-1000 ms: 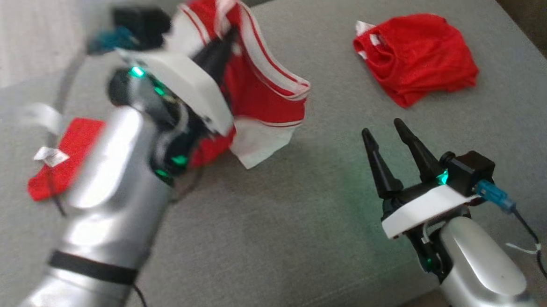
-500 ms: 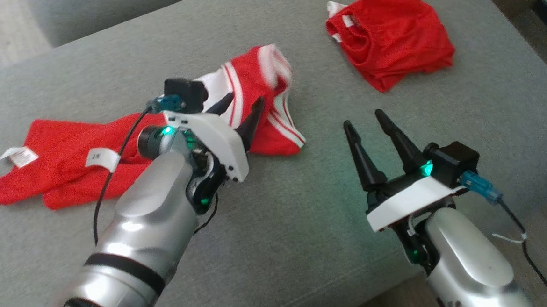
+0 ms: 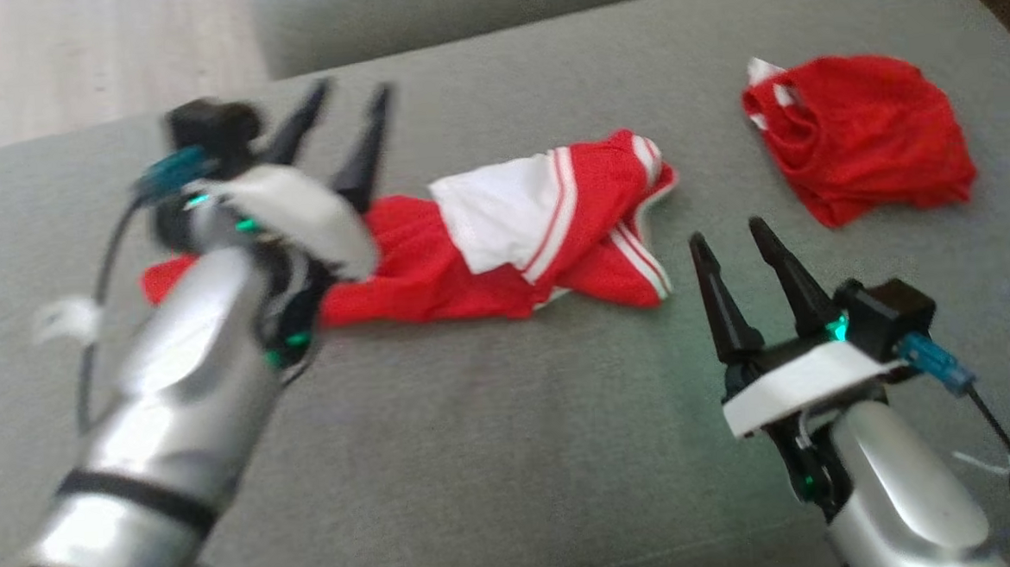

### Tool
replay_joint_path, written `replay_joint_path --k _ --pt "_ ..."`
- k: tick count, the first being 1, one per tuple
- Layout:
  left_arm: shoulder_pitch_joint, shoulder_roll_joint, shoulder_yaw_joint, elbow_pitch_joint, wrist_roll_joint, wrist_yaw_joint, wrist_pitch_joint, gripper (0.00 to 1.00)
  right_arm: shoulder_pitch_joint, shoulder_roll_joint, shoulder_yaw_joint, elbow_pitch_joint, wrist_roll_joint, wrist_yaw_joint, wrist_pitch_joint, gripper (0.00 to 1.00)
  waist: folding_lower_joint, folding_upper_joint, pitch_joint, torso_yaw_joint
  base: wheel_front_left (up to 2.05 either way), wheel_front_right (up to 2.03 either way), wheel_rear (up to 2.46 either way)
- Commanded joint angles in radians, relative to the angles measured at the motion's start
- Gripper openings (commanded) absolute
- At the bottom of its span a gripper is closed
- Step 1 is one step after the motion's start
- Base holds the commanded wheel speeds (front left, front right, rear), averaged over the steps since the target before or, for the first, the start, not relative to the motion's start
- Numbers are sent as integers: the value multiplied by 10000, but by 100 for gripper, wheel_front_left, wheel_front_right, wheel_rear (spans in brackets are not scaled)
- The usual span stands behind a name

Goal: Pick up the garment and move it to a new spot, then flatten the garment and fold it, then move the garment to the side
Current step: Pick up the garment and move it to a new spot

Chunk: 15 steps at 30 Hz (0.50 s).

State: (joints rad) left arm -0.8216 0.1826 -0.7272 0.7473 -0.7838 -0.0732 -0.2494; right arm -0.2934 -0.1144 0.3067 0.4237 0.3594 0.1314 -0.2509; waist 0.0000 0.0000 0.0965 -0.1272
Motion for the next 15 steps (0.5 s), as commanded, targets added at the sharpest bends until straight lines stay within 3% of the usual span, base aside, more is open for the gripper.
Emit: replay_joint_path --k 1,4,8,11,15 --pt "-8 489 481 -430 110 136 -109 100 -43 -99 88 -319 -76 -7 -108 100 0 0 -323 459 0 0 0" --pt "1054 1304 1455 -1808 499 709 -118 100 147 -160 -78 -351 -113 -7 -108 100 0 0 -399 758 0 0 0" --pt "3059 1946 2824 -3873 1131 1499 -121 100 394 -186 -213 -409 -130 -7 -103 100 0 0 -479 953 0 0 0" --pt "4673 2030 3877 -5337 1672 1960 -122 100 533 -151 -327 -450 -89 -7 -99 100 0 0 -514 974 0 0 0" --pt "6543 1645 4996 -6629 2371 2338 -122 100 693 -122 -407 -485 -86 -7 -100 100 0 0 -551 954 0 0 0"
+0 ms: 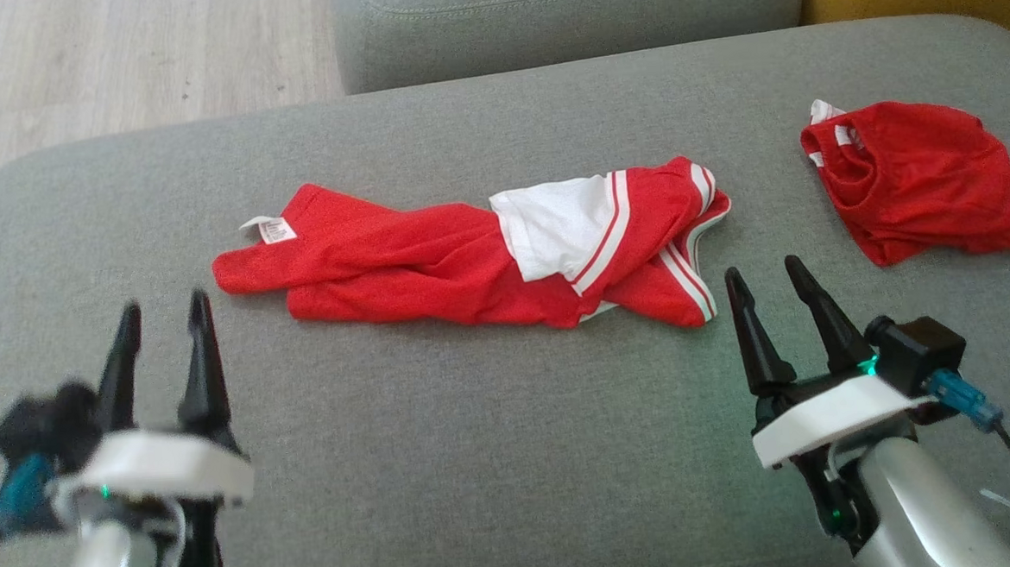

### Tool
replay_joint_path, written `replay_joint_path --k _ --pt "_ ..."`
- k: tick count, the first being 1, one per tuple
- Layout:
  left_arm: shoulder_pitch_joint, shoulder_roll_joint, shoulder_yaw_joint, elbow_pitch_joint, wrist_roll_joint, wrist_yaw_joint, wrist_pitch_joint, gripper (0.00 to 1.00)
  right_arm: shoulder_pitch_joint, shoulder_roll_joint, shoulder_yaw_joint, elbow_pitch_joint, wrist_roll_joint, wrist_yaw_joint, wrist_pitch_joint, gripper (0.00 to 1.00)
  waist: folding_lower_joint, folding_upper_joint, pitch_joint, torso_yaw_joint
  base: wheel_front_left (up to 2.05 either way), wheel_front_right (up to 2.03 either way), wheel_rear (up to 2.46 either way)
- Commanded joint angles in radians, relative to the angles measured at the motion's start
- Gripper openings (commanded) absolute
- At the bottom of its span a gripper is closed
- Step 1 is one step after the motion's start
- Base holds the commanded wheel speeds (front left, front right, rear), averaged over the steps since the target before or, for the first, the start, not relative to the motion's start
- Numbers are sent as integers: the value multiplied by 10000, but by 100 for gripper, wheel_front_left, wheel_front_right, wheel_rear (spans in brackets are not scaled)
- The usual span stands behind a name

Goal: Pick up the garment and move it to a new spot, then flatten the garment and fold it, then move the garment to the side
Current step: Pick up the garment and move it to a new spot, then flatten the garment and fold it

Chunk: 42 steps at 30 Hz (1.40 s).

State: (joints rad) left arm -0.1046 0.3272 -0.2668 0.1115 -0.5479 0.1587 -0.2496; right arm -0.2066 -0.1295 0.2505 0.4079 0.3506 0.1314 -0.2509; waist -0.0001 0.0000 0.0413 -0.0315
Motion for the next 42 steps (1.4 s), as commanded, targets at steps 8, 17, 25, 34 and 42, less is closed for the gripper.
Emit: replay_joint_path --k 8,17,25,34,42 --pt "802 -558 1087 -898 1218 -79 -121 100 -88 -68 8 -457 -74 -7 -13 100 1 0 -8 53 0 0 0" --pt "917 -1064 1527 -738 1738 -381 -121 100 -30 -120 38 -659 -160 -7 159 100 1 0 -31 61 0 0 0" --pt "908 -1384 1691 -512 2024 -700 -122 100 -91 -197 69 -756 -181 -7 311 100 1 0 26 143 0 0 0" --pt "819 -1721 1760 -238 2152 -1025 -122 100 -204 -304 242 -758 -118 -7 575 100 1 0 91 608 0 0 0" --pt "590 -2017 1870 -92 2242 -1281 -122 100 -1245 -495 911 -328 318 -7 1697 100 1 0 442 1326 0 0 0"
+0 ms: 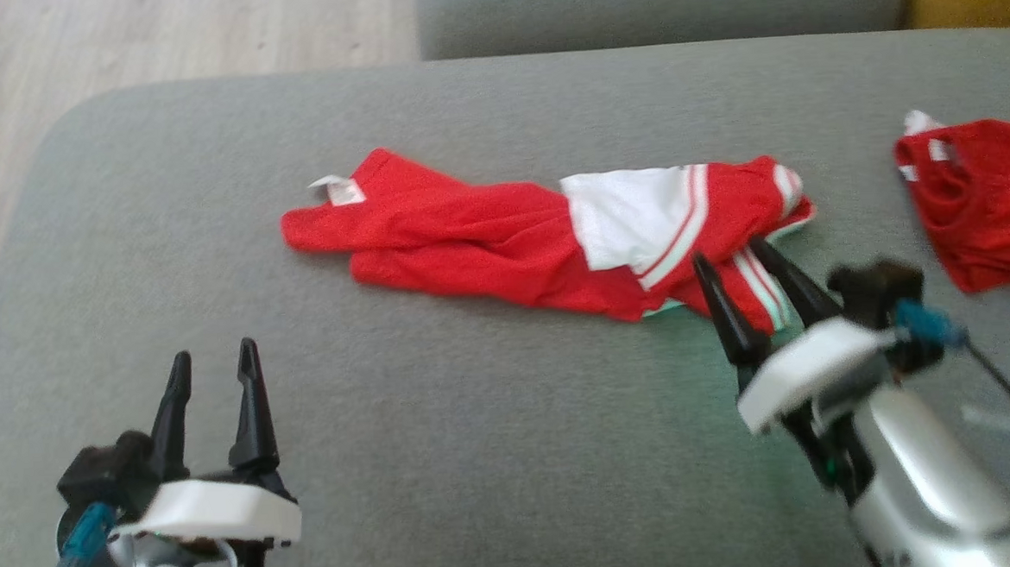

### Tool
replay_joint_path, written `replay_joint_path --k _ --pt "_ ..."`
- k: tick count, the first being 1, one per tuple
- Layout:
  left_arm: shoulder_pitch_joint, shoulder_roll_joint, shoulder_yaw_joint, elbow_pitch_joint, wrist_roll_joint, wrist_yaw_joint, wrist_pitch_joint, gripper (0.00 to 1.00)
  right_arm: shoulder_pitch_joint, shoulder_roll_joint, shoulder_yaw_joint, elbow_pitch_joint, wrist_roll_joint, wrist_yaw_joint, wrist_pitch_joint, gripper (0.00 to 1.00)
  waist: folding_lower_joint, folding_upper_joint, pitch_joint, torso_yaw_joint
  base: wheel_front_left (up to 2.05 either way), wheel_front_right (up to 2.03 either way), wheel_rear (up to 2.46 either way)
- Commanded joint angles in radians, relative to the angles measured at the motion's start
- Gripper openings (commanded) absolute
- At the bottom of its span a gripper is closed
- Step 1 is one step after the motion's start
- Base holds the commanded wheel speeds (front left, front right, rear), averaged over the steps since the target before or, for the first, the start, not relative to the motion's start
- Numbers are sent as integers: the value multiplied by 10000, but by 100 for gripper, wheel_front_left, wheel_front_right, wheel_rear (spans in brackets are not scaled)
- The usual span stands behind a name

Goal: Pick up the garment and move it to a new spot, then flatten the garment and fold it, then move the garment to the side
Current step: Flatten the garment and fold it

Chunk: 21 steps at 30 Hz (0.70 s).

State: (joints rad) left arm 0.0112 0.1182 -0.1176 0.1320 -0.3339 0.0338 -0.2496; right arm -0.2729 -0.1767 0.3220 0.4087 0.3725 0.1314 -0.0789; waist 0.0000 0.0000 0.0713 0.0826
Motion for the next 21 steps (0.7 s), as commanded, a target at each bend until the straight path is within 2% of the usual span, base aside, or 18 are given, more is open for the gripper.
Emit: replay_joint_path --k 1,6,14,21 --pt "-616 28 387 -282 114 -64 -122 100 -804 -22 244 -198 276 -7 185 100 0 0 215 310 0 0 0" --pt "-870 -205 416 -166 147 -230 -122 100 -2347 -218 392 755 570 -7 1129 100 0 0 617 996 0 0 0" --pt "-1470 -555 355 187 162 -595 -122 100 -5568 -590 678 4038 1028 -7 3471 100 0 0 1480 2414 0 0 0" --pt "-1850 -660 345 448 55 -755 -122 100 -7093 -837 1340 6227 1023 -7 4781 100 0 0 1980 3377 0 0 0"
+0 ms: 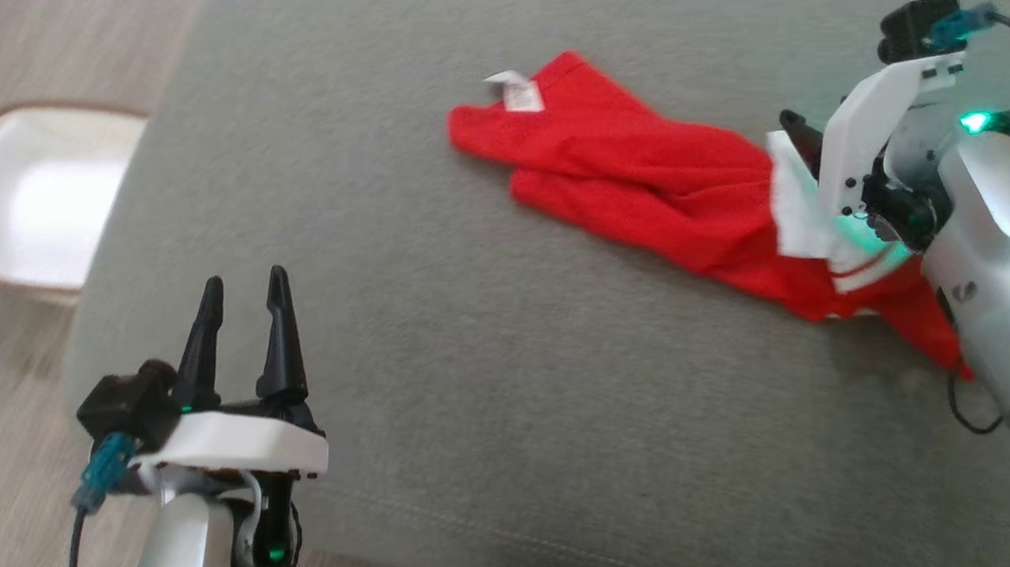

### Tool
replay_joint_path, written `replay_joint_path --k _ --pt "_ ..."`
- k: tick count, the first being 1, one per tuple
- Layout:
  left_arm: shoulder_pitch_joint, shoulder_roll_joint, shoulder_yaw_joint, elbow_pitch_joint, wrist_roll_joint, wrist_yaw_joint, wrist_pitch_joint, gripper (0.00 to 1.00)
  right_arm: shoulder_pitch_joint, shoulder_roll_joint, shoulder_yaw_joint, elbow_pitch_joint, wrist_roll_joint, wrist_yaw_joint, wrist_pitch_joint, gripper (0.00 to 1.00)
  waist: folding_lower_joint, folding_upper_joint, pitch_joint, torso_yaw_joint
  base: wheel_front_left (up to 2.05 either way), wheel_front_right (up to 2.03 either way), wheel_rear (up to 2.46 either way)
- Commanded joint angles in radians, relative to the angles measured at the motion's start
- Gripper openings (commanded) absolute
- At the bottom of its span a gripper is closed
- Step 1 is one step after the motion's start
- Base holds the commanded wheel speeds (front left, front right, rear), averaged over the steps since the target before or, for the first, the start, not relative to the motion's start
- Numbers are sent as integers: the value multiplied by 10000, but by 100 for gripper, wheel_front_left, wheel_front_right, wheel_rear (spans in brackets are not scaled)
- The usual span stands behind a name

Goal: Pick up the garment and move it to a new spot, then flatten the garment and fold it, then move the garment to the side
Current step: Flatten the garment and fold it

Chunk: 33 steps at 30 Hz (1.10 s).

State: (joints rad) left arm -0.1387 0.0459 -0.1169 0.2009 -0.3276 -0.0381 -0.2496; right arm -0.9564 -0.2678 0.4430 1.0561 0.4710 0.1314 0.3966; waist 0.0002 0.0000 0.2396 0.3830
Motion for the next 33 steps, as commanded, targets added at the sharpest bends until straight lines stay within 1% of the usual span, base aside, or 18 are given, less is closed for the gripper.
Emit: replay_joint_path --k 1,7,10,11,12,13,14,16,24,29,33 --pt "-379 58 345 -199 -13 -59 -122 100 -361 48 224 5 70 -7 219 100 -2 0 328 470 0 0 0" --pt "-412 47 285 -188 -155 10 -122 100 -683 42 693 1297 282 -7 1821 100 -2 0 376 740 0 0 0" --pt "-386 46 272 -209 -180 50 -122 100 -717 59 799 1472 372 -7 2145 100 -2 0 365 746 0 0 0" --pt "-374 46 270 -215 -187 64 -122 100 -728 44 841 1532 405 -7 2239 91 -2 0 362 741 0 0 0" --pt "-362 45 272 -217 -190 79 -122 100 -740 18 859 1585 437 -7 2262 52 -2 0 358 728 0 0 0" --pt "-348 45 282 -217 -189 93 -122 100 -742 -4 858 1640 468 -7 2239 24 -2 0 343 703 0 0 0" --pt "-336 45 297 -217 -182 103 -122 100 -748 -28 857 1697 472 -7 2168 0 -2 0 325 665 0 0 0" --pt "-333 45 329 -205 -153 94 -122 100 -799 -41 816 1773 447 -7 1808 0 -2 0 291 556 0 0 0" --pt "-303 44 498 -157 97 -1 -122 100 -842 258 546 1747 412 -7 -728 0 -2 0 -187 -142 0 0 0" --pt "-113 48 805 -79 373 -97 -122 100 -461 584 797 1198 522 -7 -1878 0 -2 0 -702 -857 0 0 0" --pt "60 53 983 -113 567 -123 -122 100 19 679 1058 416 813 -7 -2609 0 -2 0 -1062 -1466 0 0 0"
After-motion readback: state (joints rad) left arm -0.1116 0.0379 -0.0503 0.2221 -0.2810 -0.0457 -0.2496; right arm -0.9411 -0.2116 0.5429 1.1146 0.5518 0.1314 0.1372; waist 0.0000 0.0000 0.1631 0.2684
